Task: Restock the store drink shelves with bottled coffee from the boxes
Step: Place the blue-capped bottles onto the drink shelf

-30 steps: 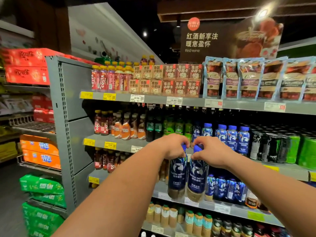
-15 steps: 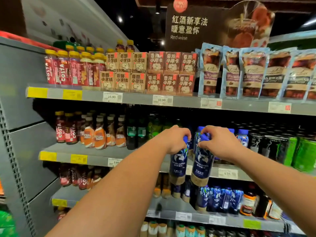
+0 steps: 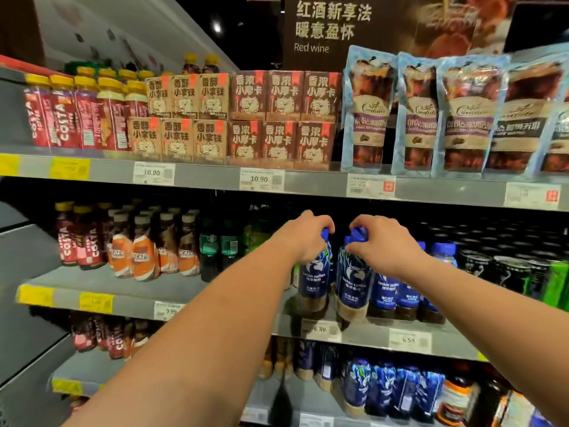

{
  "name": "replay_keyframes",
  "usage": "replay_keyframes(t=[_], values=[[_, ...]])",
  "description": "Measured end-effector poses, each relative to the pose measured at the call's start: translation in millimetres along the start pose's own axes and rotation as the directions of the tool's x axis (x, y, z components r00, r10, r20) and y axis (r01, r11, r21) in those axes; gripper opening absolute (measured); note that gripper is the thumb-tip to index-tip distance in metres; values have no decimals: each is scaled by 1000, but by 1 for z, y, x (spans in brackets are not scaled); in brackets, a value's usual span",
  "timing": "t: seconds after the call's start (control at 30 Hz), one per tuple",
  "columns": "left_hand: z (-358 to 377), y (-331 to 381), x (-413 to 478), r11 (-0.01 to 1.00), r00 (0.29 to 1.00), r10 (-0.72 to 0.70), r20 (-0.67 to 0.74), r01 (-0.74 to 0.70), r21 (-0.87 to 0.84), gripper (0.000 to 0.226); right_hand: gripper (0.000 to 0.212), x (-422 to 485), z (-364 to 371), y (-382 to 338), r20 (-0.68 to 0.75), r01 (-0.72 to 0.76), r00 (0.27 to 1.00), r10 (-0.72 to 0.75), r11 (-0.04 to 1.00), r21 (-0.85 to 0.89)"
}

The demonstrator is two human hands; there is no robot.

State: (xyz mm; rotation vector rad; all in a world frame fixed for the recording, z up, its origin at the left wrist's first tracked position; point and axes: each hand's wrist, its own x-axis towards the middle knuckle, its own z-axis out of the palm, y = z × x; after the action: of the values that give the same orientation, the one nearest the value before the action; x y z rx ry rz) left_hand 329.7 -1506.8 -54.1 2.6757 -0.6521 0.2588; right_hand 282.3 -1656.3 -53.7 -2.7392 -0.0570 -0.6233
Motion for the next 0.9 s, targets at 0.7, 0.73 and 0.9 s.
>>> replay_keyframes(t=[0.7,0.73,0.9], values=[[55,-44,84,962,996,53,77,-30,-272,28,38,55,50,5,56,-104,993,99,992,75],[56,-45,83,952,996,46,72,-22,-305,30,38,55,51,6,60,-100,994,95,991,88],[67,-56,73,891,999,-8,-48,-15,-454,50,38,52,51,9,45,-57,998,53,993,106]])
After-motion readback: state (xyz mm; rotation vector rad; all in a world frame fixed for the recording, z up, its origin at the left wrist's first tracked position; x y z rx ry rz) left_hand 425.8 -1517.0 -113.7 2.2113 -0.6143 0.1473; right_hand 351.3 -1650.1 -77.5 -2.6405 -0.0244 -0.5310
